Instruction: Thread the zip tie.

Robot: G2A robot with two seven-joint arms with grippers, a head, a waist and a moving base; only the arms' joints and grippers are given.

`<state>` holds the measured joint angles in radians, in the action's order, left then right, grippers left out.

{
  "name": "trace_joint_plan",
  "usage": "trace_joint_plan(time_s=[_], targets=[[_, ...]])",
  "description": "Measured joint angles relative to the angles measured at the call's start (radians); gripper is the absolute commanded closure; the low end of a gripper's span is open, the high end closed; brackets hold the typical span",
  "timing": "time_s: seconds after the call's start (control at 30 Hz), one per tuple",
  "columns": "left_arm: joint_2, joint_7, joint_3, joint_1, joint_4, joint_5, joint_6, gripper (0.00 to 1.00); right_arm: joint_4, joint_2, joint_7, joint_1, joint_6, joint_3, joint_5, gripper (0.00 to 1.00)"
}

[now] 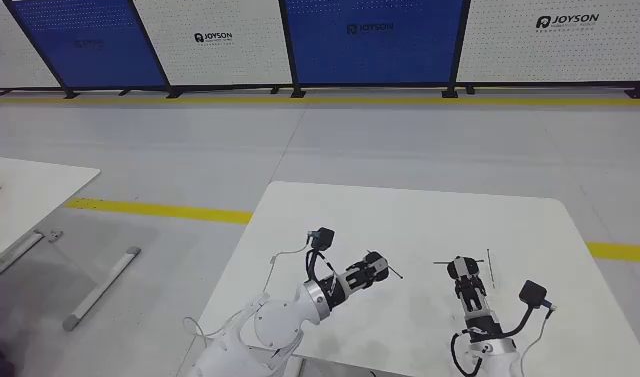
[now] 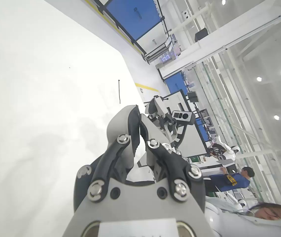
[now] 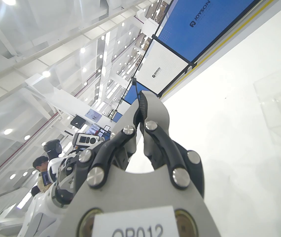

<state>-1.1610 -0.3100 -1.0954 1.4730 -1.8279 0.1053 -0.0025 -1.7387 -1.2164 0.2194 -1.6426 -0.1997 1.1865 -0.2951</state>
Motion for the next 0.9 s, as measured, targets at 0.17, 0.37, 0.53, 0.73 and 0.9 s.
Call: trace_joint_plan(time_s=[0.17,0.37,0.53,0.73,0.9], targets=[[-0.012,0.117,0.044,-0.015,0.015,0.063,0.071,1.00,0.000,0.000,0.000,0.000,0.000,0.000,0.000,1.00],[-0.018,0.160,0.059,-0.022,0.027,0.069,0.088,1.00,0.000,0.000,-0.001,0.000,0.000,0.000,0.001,1.00],[-0.018,0.159,0.059,-0.022,0.026,0.069,0.088,1.00,0.021,-0.008,-0.052,0.014,0.003,-0.035,0.018,1.00],[-0.018,0.159,0.059,-0.022,0.026,0.069,0.088,1.00,0.052,-0.018,-0.090,0.051,-0.014,-0.065,0.031,1.00],[-0.018,0.159,0.059,-0.022,0.026,0.069,0.088,1.00,0.051,-0.018,-0.091,0.051,-0.015,-0.066,0.032,1.00]])
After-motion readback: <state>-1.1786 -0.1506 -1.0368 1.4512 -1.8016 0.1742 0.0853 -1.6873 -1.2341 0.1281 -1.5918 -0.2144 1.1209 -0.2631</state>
